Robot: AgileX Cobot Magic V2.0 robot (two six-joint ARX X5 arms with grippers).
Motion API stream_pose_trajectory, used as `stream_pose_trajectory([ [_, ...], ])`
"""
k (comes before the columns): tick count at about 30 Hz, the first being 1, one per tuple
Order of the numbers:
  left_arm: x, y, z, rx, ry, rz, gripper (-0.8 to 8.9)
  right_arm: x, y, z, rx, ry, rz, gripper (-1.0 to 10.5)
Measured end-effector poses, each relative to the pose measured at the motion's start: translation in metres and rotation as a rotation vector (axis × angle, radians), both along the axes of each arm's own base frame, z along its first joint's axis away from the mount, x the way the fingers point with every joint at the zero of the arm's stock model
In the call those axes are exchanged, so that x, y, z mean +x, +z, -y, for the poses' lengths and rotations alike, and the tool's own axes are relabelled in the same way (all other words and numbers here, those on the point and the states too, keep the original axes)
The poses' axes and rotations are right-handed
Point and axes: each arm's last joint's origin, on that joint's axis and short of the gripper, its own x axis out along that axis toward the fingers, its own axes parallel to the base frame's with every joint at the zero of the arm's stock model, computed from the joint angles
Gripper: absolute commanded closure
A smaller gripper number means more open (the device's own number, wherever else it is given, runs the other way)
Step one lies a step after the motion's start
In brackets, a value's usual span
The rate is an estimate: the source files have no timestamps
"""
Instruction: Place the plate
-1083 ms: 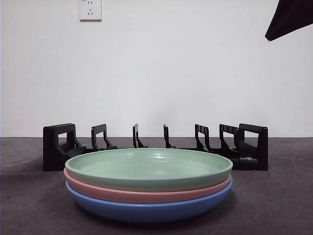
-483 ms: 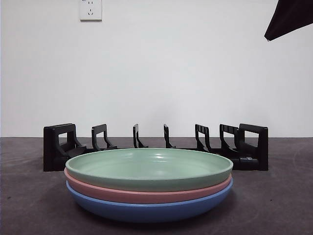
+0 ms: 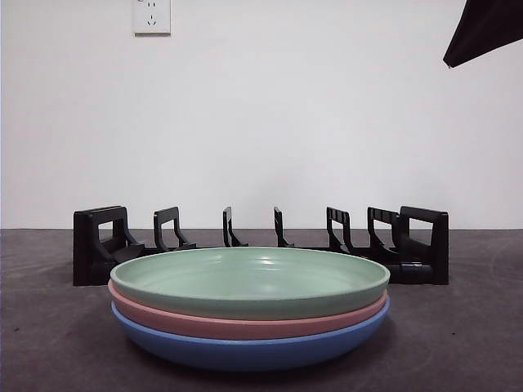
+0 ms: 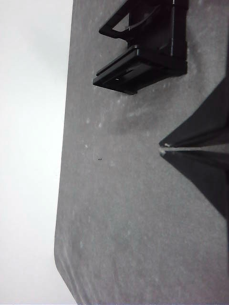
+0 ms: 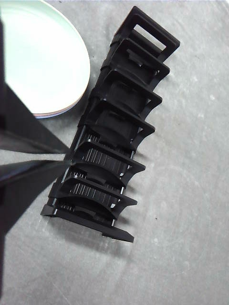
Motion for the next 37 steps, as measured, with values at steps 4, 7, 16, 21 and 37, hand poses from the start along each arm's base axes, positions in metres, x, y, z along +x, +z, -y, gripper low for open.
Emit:
stream_pose_trajectory([
  [4, 0.000, 0.001, 0.000, 0.000, 0.000, 0.006, 8.06, 0.000, 0.000, 0.000, 0.000, 0.000, 0.002, 9.3],
  [7, 0.000, 0.001, 0.000, -0.001, 0.000, 0.006, 8.06, 0.000, 0.000, 0.000, 0.000, 0.000, 0.002, 9.3],
  [16, 0.000, 0.001, 0.000, -0.003, 0.000, 0.007, 8.06, -0.002, 0.003, 0.001, -0.038, -0.010, 0.042, 9.3],
  [21, 0.000, 0.001, 0.000, -0.003, 0.000, 0.006, 8.06, -0.038, 0.003, 0.009, -0.112, -0.051, 0.316, 9.3],
  [37, 0.000, 0.001, 0.000, -0.003, 0.000, 0.006, 8.06, -0.123, -0.156, 0.033, -0.218, -0.316, 0.545, 9.3],
])
